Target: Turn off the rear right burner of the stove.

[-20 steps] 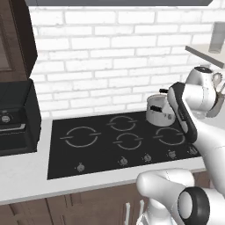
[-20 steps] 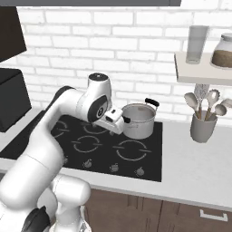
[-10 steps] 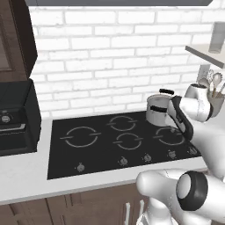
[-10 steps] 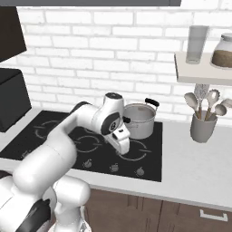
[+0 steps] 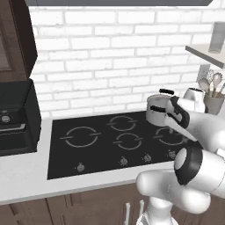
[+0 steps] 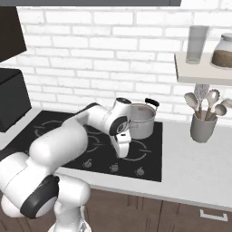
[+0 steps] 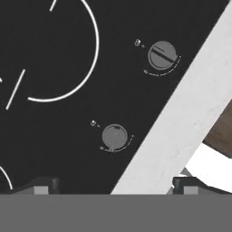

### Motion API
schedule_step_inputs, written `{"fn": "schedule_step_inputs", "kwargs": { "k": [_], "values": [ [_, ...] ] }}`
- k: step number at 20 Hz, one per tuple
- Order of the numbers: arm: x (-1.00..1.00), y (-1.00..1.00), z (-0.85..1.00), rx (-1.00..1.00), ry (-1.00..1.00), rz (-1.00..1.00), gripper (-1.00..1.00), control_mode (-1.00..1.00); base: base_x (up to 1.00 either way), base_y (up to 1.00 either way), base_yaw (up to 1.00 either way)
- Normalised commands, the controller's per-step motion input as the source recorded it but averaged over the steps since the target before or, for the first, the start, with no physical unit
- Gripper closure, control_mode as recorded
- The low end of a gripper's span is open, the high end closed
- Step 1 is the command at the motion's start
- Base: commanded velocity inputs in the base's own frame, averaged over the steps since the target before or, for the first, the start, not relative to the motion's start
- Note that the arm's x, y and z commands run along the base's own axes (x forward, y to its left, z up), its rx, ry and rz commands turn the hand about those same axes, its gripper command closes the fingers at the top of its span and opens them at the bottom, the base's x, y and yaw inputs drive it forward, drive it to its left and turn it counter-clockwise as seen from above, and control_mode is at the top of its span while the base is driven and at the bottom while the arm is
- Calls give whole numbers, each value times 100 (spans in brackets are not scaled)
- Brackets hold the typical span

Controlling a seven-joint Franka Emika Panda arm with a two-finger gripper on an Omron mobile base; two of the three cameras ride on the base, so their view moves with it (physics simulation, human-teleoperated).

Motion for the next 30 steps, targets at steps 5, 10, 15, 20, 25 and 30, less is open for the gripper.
{"fn": "schedule_step_inputs", "kwargs": {
  "k": [5,10,15,20,25,30],
  "values": [
    [27,0,-39,0,10,-16,-100,-100,0,0,0],
    [12,0,-40,0,8,-10,-100,-100,0,0,0],
    [0,0,-40,-1,-1,-4,-100,-100,0,0,0],
    [0,0,-36,-5,-11,-2,-100,-100,0,0,0],
    [0,0,-41,-3,-1,-1,-100,-100,0,0,0],
    [0,0,-34,-3,0,0,-100,-100,0,0,0]
  ]
}}
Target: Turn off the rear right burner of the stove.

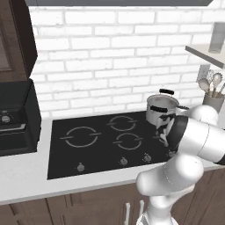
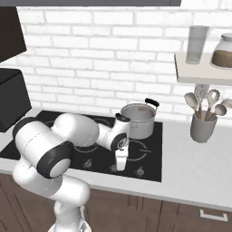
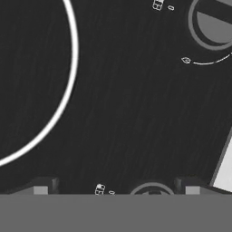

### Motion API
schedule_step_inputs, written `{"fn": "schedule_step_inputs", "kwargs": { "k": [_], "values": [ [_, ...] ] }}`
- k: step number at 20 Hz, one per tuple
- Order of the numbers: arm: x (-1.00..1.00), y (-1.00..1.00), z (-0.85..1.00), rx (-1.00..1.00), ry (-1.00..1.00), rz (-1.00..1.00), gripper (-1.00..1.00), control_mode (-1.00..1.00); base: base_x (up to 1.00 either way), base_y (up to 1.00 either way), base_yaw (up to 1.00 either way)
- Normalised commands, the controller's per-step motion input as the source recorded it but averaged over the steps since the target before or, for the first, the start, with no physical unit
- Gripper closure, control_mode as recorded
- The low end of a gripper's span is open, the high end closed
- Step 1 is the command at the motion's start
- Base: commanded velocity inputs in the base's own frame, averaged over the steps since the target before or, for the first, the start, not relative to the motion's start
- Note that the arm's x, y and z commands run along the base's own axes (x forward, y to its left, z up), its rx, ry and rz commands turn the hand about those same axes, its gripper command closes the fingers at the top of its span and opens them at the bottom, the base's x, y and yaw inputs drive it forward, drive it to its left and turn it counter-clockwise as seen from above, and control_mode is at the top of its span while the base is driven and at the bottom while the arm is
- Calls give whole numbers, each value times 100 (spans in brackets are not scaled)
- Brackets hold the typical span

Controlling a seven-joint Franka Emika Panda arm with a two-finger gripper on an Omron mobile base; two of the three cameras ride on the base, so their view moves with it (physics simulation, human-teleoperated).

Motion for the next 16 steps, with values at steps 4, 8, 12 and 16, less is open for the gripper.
{"fn": "schedule_step_inputs", "kwargs": {
  "k": [4,8,12,16],
  "values": [
    [-9,0,-22,0,0,0,-100,-100,0,0,0],
    [-34,0,-6,0,-2,0,-100,-100,0,0,0],
    [-20,0,0,0,0,0,-100,-100,0,0,0],
    [-1,4,0,0,0,0,-100,-100,0,0,0]
  ]
}}
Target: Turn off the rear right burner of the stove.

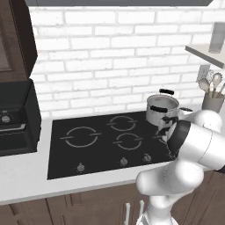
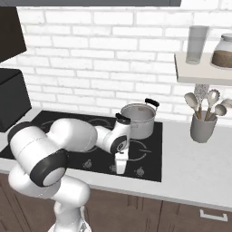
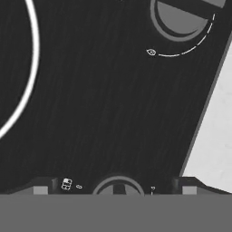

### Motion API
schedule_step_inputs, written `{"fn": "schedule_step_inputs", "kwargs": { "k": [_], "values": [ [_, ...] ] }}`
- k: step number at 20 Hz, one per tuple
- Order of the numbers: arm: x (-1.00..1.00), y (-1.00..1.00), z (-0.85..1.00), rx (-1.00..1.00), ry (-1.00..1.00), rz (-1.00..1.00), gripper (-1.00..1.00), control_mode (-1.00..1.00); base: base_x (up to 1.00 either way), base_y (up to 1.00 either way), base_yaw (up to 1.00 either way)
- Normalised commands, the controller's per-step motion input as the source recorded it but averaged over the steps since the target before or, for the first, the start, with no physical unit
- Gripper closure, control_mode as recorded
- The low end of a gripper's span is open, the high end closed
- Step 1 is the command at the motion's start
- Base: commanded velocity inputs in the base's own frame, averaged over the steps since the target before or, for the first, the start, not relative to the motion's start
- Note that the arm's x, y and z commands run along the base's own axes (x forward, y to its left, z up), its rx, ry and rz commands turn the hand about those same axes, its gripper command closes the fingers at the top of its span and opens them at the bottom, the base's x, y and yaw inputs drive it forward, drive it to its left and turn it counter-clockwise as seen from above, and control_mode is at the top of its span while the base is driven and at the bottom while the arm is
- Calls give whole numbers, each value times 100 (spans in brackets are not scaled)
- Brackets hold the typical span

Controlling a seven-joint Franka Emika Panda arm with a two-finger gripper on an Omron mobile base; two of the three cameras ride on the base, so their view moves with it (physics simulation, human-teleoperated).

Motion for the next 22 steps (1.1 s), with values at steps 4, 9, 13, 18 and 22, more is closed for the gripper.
{"fn": "schedule_step_inputs", "kwargs": {
  "k": [4,9,13,18,22],
  "values": [
    [0,24,0,-3,0,0,-100,-100,0,0,0],
    [0,2,0,0,0,0,-100,-100,0,0,0],
    [0,0,-5,0,1,0,-100,-100,0,0,0],
    [0,0,0,0,0,0,100,-100,0,0,0],
    [4,0,0,1,3,-3,100,-100,0,0,0]
  ]
}}
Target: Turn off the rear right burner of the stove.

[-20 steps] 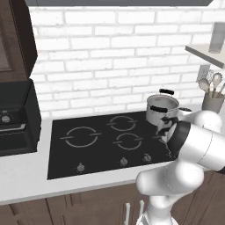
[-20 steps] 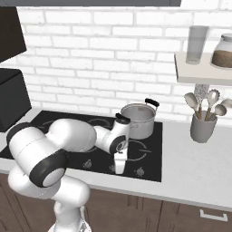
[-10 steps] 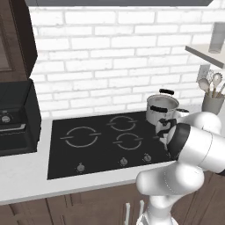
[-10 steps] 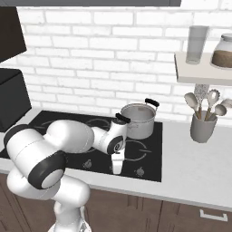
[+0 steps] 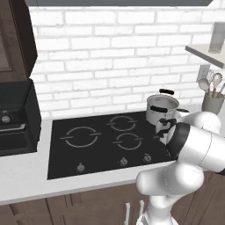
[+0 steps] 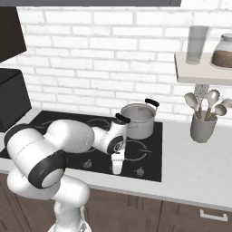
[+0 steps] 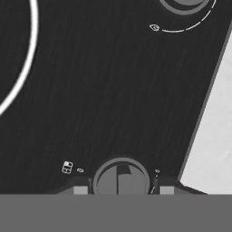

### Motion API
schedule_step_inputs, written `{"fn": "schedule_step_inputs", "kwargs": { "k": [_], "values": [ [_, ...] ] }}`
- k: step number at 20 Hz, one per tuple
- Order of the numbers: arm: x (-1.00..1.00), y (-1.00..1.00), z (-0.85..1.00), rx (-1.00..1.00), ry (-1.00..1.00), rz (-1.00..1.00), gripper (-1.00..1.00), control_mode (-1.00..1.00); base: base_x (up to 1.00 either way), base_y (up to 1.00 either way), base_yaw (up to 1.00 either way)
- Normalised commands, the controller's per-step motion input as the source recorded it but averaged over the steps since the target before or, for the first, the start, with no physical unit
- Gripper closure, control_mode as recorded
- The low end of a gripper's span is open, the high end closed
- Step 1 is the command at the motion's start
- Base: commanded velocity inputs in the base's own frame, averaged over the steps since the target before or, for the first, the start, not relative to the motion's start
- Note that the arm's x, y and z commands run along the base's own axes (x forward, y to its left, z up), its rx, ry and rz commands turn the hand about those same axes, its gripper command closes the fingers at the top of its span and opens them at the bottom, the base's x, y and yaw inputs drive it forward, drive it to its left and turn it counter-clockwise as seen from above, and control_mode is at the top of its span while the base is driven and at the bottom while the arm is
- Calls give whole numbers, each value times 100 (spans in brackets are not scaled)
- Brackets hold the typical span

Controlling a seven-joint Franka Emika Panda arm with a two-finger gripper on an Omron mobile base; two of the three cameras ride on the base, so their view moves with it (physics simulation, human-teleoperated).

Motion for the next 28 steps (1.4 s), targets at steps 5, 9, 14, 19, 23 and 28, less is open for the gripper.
{"fn": "schedule_step_inputs", "kwargs": {
  "k": [5,9,14,19,23,28],
  "values": [
    [0,-1,0,6,2,-21,100,-100,0,0,0],
    [0,-2,0,9,6,-37,100,-100,0,0,0],
    [0,0,0,6,10,-45,100,-100,0,0,0],
    [0,0,0,3,11,-50,100,-100,0,0,0],
    [0,0,0,0,14,-55,100,-100,0,0,0],
    [1,0,0,1,15,-60,100,-100,0,0,0]
  ]
}}
